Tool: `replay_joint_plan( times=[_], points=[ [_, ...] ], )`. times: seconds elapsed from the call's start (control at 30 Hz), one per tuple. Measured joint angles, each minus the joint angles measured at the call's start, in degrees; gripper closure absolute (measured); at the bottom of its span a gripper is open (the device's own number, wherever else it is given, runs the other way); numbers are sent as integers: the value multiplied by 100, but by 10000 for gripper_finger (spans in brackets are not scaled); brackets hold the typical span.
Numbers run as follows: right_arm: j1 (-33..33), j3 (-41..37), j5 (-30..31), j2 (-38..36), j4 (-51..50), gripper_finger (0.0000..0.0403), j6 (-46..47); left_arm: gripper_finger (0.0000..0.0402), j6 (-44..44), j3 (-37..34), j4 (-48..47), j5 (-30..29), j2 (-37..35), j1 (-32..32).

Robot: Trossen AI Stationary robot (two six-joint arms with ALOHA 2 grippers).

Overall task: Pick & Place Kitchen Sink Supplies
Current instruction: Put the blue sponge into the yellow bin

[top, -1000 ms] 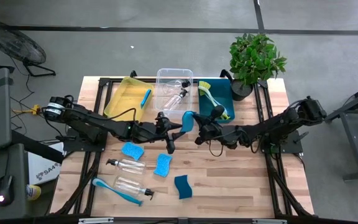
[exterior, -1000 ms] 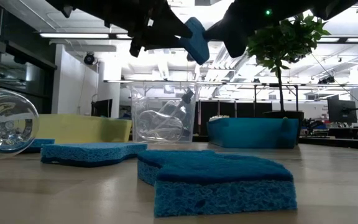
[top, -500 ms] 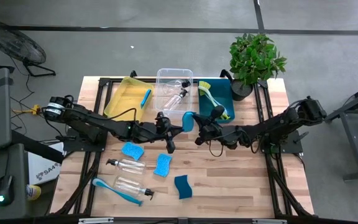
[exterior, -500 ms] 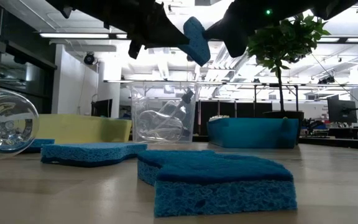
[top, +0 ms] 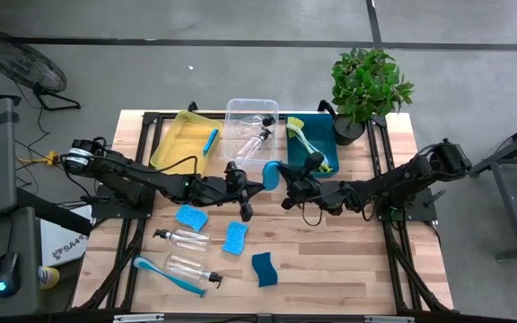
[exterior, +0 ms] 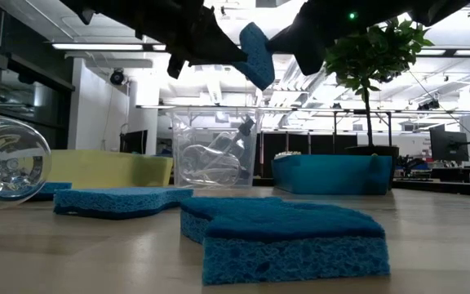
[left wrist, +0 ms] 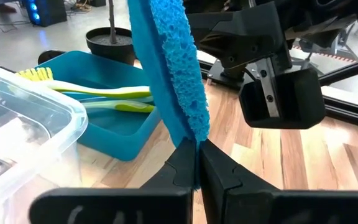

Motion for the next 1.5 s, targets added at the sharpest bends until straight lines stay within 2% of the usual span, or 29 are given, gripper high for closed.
replay_joint_plan(
  times=[0.17,0.37,0.57,0.73,1.0,1.13,1.3,1.5],
  points=[
    [-2,0,-39,0,6,313,165,400,-2,0,-10,27,0,-2],
    [0,0,322,0,159,241,254,400,0,0,-8,20,0,0],
    [10,0,362,-1,230,201,257,401,0,0,-6,17,0,0],
    [192,-2,609,-2,583,184,89,401,2,0,-3,-180,0,0],
    [548,127,1660,-94,870,176,-556,401,53,0,-4,-420,-8,37],
    [610,127,1859,-254,729,175,-513,401,169,2,-53,-313,-211,260],
    [649,127,1957,-275,436,175,-282,401,266,-4,-548,-303,-665,542],
    [647,127,1785,-275,-295,176,520,401,320,-2,-1165,-393,-1276,693]
  ],
)
